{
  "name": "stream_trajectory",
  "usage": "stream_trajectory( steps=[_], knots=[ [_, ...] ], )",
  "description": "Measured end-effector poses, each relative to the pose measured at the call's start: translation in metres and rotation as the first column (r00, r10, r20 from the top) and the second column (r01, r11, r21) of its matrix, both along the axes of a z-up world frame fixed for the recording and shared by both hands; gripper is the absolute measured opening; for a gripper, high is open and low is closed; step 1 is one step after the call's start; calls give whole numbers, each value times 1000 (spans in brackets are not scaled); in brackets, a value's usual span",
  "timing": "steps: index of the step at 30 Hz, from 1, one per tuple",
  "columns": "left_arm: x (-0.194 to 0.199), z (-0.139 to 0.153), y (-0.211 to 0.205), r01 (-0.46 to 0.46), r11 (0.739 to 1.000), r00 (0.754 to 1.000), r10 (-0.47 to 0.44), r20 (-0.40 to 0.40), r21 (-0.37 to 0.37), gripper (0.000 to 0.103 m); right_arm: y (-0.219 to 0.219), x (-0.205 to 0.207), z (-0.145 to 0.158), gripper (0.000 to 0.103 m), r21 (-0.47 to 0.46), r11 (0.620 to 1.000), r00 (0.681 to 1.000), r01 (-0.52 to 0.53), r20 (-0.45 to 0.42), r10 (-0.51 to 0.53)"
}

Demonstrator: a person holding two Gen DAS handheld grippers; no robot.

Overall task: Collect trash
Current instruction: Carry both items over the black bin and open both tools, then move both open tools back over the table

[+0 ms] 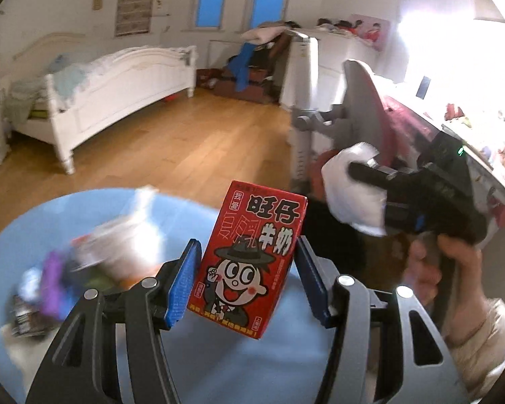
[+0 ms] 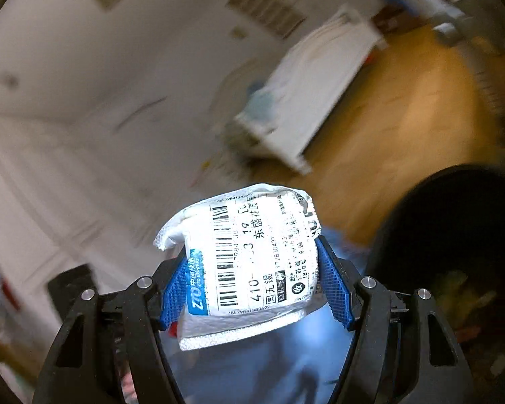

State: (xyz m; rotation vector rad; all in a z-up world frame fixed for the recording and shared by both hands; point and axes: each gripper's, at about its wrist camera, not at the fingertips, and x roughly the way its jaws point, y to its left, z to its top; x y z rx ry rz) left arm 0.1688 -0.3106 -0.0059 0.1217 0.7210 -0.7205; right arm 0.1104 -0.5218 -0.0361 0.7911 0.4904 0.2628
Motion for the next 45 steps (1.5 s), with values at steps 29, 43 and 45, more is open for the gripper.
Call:
stream_trajectory(
  steps=[29,43,45],
  knots=[
    [33,-63,-130,95,995,981,-95,-169,-10,56,-87,-30,-108,69,102,970,959,221,-201,-198],
    [26,-55,-118,48,998,990,-53,-133,-39,81,-62,-31,-93,90,-111,953,928,281,-221,-300],
    [20,-49,-109,49,998,992,-54,-118,-47,81,-55,-31,-89,90,-136,952,929,276,-218,-300]
  ],
)
